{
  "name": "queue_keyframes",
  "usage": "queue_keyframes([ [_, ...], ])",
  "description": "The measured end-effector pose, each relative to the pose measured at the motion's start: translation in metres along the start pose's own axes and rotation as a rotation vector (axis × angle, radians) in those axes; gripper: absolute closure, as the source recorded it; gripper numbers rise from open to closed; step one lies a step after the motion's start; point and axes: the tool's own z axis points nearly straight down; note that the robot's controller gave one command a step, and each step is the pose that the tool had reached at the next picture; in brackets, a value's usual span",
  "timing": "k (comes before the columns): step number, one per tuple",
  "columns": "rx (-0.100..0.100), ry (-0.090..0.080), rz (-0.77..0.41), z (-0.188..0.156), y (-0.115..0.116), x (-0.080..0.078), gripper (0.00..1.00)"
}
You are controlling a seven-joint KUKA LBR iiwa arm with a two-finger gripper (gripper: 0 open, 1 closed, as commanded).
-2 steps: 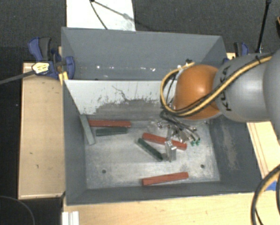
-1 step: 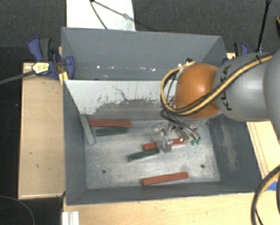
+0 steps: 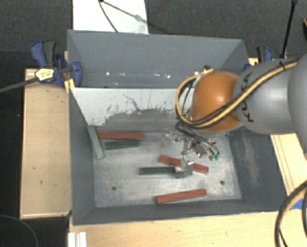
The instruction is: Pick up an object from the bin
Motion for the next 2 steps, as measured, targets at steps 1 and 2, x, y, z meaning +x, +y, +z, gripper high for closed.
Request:
queue_keyframes([
  [1, 0.0, 0.001, 0.001, 0.0, 0.0, 0.0, 1.0],
  [2, 0.004, -0.007, 0.016, -0.137, 0.004, 0.016, 1.0],
])
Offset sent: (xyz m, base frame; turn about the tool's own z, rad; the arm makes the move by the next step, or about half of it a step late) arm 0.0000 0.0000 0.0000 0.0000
